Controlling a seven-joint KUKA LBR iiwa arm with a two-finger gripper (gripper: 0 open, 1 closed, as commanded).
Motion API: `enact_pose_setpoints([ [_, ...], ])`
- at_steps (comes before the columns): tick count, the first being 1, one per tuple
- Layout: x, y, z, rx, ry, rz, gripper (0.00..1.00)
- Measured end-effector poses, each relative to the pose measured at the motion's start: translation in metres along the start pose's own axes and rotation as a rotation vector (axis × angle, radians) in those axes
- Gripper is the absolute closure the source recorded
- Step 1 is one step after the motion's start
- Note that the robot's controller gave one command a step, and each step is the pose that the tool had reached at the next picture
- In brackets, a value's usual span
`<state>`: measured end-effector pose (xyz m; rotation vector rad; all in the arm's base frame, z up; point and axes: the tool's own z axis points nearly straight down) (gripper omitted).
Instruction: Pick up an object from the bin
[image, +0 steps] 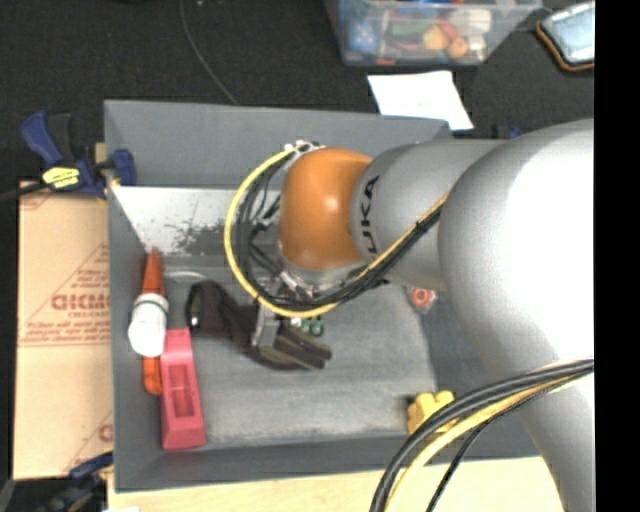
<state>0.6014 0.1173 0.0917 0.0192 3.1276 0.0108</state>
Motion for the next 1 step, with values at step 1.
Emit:
enact_pose_setpoints([
  [1, 0.0086, 0.0404, -0.0689, 0.001, 0.002, -0.324, 1.0],
])
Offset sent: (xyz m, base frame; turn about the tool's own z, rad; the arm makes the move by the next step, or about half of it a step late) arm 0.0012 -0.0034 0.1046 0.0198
